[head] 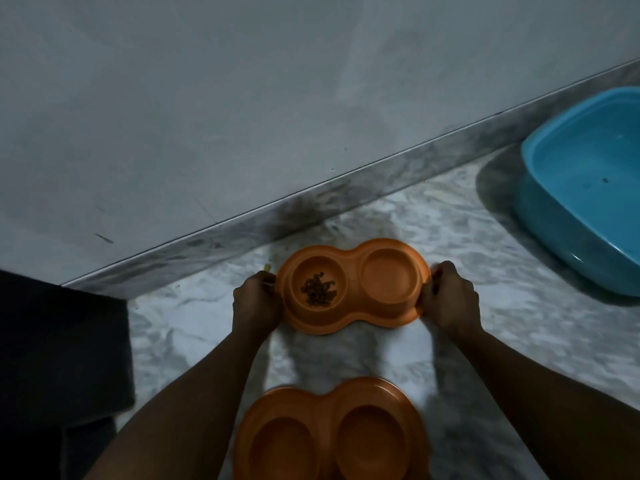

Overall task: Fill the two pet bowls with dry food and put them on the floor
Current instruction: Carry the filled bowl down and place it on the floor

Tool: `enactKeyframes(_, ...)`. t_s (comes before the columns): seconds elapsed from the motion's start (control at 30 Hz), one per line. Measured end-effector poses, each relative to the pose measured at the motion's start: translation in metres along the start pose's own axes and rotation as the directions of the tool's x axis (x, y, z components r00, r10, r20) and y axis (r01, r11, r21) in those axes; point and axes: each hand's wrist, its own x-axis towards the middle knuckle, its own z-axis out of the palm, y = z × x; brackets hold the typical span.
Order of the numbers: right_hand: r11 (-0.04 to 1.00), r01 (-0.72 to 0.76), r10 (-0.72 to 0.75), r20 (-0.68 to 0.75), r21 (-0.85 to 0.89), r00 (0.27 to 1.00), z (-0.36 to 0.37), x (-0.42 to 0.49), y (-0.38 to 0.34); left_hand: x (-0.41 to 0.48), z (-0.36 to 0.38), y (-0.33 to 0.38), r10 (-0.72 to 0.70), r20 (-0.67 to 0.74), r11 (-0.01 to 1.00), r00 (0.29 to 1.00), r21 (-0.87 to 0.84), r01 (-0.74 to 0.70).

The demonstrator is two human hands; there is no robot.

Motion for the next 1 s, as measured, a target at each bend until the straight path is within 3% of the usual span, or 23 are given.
enactKeyframes(0.37, 1.0, 0.018, -0.019, -0.024, -0.013, 1.0, 0.008, -0.002, -0.003, 0.002, 0.0, -0.007, 0.027, -0.003, 1.0, 1.0, -0.01, -0.027)
enactKeyframes(0.53, 0.996, -0.038, 0.039, -0.004, 0.075, 0.999, -0.006, -0.045, -0.001, -0.046, -0.014, -0.02, -0.057, -0.028, 0.998, 0.998, -0.012, 0.057)
enactKeyframes(0.8, 0.995, -0.064, 0.081, 0.275, -0.072, 0.958, -0.025, -0.192, 0.042, -0.166, -0.033, -0.094, -0.294, 0.114, 0.95, 0.949, 0.145, 0.277)
enactKeyframes(1.0, 0.997, -0.056, 0.069, 0.37, -0.046, 0.926, -0.004, -0.215, 0.051, -0.184, -0.02, -0.123, -0.305, 0.137, 0.95, 0.942, 0.116, 0.29)
